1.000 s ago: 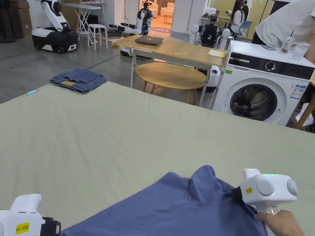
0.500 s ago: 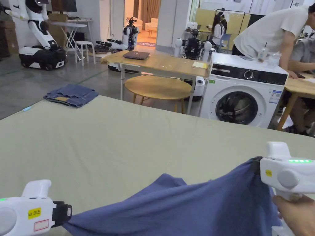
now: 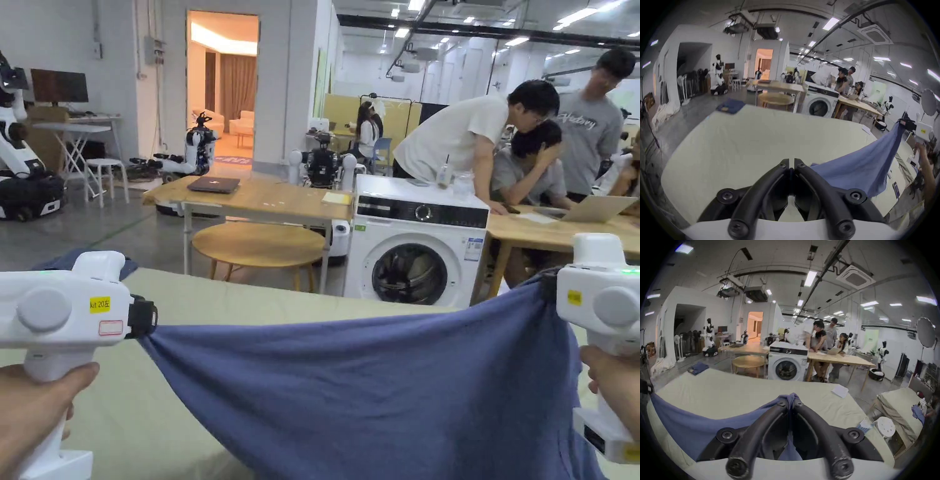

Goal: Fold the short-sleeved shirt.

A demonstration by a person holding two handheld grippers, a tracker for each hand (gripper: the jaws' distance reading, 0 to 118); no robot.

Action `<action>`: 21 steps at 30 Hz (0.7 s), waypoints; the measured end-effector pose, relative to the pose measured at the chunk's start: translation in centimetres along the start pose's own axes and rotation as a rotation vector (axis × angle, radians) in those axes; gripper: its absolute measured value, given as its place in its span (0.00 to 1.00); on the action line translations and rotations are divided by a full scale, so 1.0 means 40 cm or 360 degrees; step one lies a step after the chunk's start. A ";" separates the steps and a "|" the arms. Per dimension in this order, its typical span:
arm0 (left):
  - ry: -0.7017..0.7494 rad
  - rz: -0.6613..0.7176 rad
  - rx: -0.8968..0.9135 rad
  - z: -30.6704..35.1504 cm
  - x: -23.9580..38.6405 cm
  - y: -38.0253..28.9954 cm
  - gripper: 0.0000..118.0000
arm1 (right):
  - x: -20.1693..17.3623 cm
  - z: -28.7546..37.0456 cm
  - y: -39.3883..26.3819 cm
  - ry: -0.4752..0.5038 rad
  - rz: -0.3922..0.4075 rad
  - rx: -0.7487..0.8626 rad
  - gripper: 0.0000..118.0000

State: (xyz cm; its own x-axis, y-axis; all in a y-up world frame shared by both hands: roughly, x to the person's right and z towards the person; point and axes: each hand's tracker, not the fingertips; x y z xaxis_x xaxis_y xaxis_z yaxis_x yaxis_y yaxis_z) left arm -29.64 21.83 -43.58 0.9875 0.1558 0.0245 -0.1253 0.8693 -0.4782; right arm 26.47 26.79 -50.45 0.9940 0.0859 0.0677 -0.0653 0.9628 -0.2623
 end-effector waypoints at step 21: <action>0.0084 -0.0191 0.0275 -0.113 0.108 0.547 0.00 | 0.068 -0.108 0.336 -0.0125 -0.0071 0.0296 0.02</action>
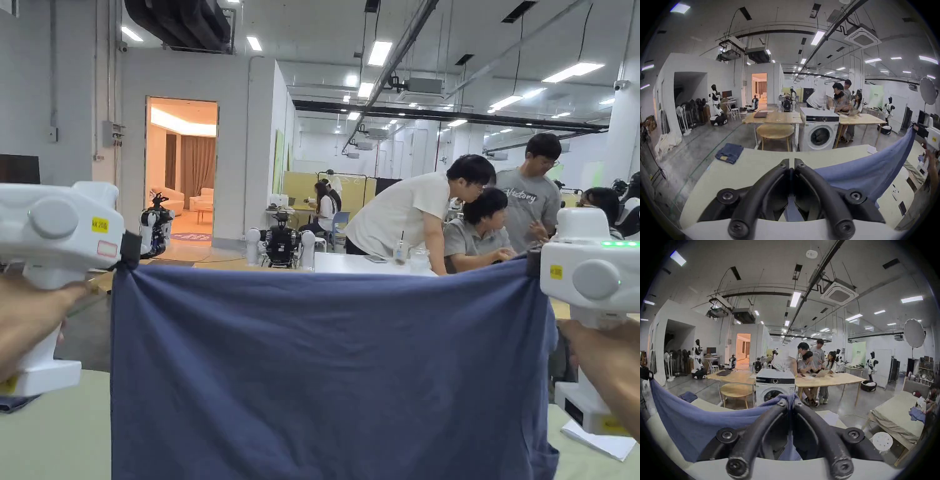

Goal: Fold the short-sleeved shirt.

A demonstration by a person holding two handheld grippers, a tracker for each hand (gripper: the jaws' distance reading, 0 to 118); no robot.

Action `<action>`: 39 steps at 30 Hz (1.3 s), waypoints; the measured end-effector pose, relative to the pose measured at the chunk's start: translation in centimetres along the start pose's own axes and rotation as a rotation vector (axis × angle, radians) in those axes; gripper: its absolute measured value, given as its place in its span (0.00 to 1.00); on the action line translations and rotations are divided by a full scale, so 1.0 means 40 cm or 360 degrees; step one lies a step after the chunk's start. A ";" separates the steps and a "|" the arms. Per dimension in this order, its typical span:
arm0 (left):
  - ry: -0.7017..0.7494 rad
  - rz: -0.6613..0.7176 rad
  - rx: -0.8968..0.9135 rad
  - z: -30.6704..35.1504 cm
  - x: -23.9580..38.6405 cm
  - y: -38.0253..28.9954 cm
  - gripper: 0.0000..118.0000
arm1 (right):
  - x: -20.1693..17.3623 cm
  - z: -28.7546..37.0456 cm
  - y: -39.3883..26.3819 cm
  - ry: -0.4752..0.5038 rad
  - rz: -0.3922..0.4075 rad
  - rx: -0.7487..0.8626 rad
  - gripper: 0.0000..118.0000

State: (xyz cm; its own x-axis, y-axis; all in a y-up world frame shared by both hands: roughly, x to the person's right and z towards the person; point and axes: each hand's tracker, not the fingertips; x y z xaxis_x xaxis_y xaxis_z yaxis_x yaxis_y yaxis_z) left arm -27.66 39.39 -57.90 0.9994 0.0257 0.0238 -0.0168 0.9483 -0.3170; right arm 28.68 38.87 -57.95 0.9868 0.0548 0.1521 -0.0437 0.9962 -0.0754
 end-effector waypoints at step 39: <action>-0.0090 0.0071 -0.0108 0.326 -0.017 -0.539 0.00 | 0.052 0.467 -0.491 -0.0015 0.0209 -0.0264 0.02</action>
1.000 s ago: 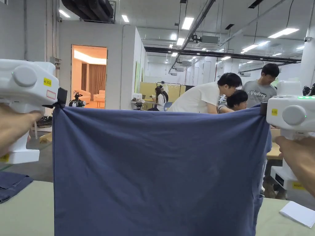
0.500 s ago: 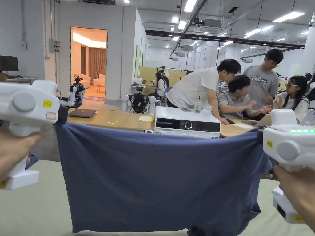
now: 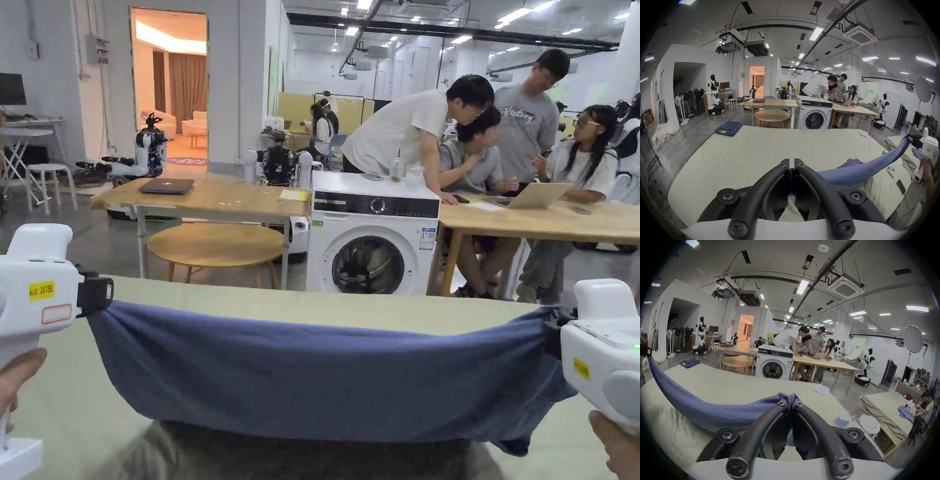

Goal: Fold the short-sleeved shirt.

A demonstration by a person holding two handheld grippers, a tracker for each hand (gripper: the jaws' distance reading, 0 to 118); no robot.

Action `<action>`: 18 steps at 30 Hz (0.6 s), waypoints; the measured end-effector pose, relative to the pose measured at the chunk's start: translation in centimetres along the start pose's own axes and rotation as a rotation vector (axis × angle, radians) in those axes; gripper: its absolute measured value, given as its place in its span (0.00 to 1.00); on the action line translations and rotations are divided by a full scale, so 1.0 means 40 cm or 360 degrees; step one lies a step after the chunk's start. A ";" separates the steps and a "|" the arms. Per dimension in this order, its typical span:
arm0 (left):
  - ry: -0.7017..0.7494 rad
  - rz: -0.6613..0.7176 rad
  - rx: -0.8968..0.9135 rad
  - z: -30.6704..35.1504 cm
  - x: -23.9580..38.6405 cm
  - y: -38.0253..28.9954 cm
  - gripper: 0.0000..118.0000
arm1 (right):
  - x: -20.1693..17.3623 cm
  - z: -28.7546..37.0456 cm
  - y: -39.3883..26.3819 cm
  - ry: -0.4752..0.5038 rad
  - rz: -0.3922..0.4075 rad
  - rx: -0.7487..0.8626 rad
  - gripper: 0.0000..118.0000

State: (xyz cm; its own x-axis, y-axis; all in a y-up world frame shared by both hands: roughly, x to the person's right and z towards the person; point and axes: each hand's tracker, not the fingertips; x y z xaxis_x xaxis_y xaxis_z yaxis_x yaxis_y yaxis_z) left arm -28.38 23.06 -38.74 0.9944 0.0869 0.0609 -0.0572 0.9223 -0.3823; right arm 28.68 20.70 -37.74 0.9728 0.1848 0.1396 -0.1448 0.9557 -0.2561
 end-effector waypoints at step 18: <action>0.0014 0.0188 -0.0632 0.088 -0.026 -0.552 0.00 | -0.034 0.154 -0.462 0.0077 0.0156 -0.0644 0.02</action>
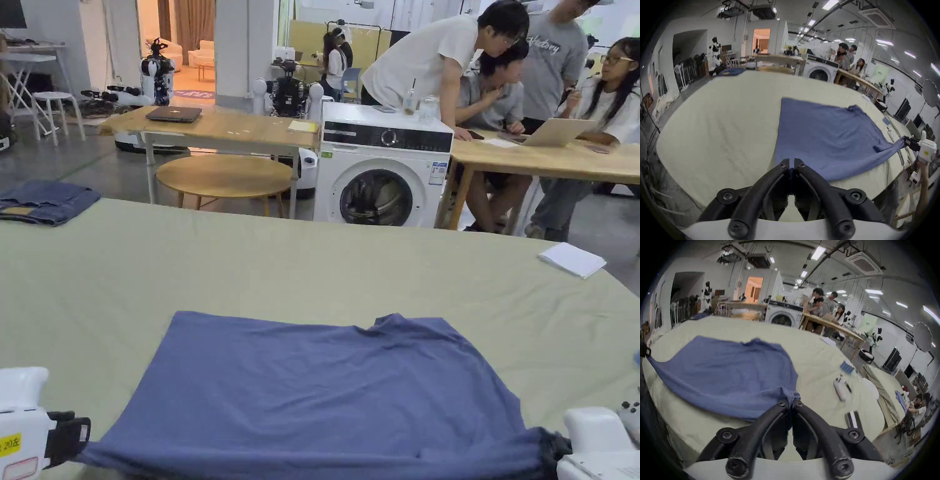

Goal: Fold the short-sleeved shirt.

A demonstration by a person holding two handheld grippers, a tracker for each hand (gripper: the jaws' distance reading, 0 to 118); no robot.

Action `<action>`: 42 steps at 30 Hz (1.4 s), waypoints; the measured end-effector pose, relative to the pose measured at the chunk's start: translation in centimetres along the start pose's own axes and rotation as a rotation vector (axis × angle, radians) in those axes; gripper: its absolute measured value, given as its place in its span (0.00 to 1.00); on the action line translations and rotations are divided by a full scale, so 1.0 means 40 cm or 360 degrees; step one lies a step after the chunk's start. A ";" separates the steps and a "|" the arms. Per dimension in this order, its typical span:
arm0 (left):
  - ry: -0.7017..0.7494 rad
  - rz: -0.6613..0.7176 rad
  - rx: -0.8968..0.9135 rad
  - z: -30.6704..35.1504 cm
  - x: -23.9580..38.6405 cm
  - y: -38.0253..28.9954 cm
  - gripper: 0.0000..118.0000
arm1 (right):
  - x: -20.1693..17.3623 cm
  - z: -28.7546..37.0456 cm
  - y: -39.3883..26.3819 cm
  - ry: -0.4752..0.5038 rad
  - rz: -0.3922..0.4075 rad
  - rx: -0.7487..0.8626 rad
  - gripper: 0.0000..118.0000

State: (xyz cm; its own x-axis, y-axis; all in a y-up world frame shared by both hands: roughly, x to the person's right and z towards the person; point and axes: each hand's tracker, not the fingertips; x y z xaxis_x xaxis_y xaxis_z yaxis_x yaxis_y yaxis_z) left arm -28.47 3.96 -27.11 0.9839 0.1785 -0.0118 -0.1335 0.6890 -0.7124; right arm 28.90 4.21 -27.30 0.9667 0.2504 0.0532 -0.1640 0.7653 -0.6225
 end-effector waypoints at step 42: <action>0.0140 -0.0258 0.0855 -0.033 0.277 0.024 0.00 | -0.240 0.026 0.067 0.0163 -0.0366 0.0714 0.01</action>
State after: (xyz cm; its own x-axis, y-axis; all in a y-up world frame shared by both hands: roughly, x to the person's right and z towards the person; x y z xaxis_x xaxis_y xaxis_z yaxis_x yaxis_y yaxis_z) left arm -17.54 5.69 -28.86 1.0000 -0.0024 -0.0067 0.0007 0.9675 -0.2530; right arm 18.99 4.47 -28.66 0.9983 0.0039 0.0586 0.0083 0.9785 -0.2061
